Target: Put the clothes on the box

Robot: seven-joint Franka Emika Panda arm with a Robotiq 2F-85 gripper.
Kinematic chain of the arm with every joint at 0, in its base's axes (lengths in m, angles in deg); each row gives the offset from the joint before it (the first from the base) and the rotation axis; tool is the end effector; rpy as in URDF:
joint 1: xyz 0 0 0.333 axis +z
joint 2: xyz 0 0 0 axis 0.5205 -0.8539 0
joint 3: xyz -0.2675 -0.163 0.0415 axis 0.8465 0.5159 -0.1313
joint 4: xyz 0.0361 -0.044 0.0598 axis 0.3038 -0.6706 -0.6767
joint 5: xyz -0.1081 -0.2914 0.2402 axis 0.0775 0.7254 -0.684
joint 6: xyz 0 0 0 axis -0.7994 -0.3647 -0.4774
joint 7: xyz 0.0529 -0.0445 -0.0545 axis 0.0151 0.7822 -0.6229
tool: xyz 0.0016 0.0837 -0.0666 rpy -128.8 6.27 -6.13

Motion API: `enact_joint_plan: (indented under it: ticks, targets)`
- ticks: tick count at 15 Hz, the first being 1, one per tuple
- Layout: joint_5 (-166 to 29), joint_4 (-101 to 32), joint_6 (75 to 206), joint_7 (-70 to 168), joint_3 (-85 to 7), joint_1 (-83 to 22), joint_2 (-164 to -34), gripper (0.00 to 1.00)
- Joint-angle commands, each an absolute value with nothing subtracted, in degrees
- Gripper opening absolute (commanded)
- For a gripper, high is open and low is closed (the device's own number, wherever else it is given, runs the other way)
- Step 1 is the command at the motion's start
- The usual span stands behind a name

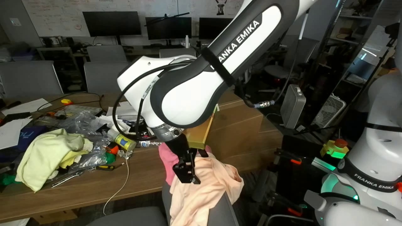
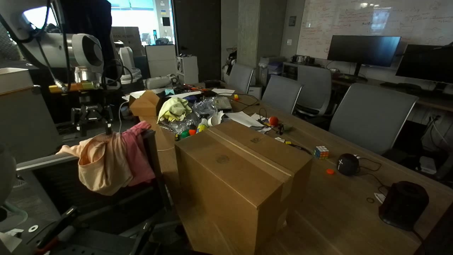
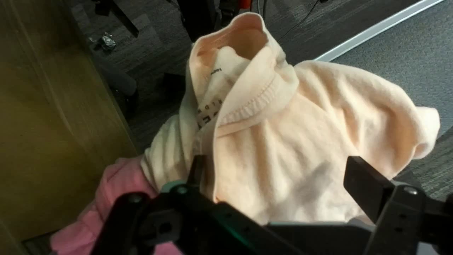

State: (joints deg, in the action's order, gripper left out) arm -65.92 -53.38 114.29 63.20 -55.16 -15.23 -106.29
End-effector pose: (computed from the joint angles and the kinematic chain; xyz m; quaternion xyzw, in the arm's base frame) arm 0.5003 0.2588 0.2435 0.9682 0.1043 -0.2104 0.0860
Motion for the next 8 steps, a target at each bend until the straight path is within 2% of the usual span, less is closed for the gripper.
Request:
enact_joint_plan:
  ticks: [1, 5, 7, 8]
  targets:
    - [-65.92, -51.79, 112.69, 62.97, -53.97, -14.01, -108.16, 1.00]
    - [-65.29, -51.83, 111.45, 62.73, -53.82, -13.67, -109.06, 1.00]
    - [-65.36, -51.73, 110.79, 62.91, -53.82, -13.52, -108.98, 0.74]
    - [-65.40, -51.85, 110.80, 63.15, -53.81, -13.45, -108.74, 0.66]
